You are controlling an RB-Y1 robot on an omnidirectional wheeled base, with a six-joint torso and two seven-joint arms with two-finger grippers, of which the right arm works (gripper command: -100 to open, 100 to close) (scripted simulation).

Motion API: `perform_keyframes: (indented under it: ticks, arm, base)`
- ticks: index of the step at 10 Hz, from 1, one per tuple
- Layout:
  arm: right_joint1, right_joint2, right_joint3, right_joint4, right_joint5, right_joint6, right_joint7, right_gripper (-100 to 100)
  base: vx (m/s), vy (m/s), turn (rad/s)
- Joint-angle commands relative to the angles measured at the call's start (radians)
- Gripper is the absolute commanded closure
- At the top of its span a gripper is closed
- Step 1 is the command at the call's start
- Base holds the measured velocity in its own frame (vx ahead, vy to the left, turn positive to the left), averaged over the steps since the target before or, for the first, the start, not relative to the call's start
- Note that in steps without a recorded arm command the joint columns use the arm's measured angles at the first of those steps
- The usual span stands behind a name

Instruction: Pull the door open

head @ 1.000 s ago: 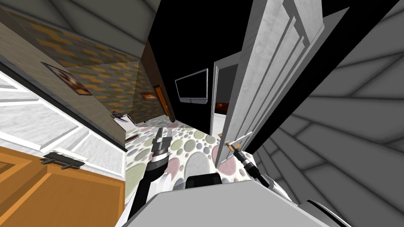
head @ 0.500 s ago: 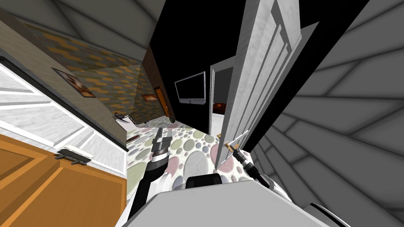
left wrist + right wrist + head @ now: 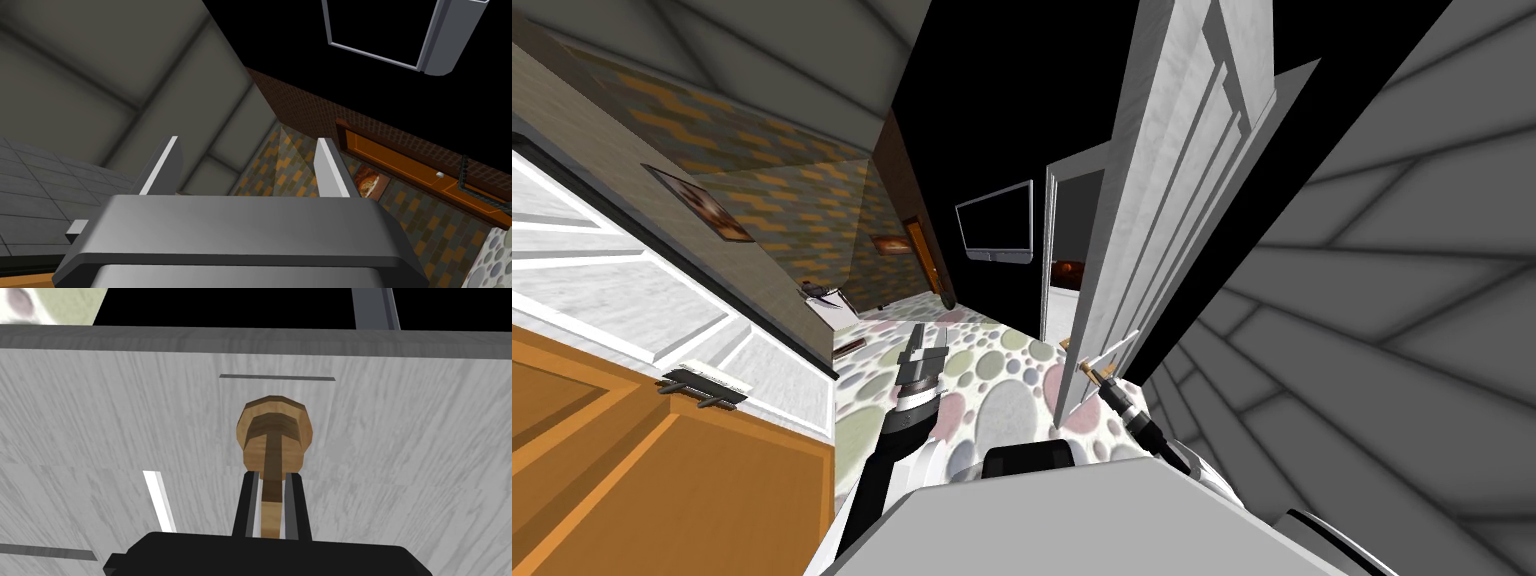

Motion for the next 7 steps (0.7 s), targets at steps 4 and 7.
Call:
perform_keyframes:
  ticks: [4,7]
  arm:
    - [0.030,-0.003,0.061,-0.059,0.006,-0.002,-0.002,100]
    - [0.045,-0.011,0.081,-0.091,0.006,0.011,-0.005,100]
  base:
    - [-0.068,-0.095,0.001]
    - [-0.024,-0.132,0.027]
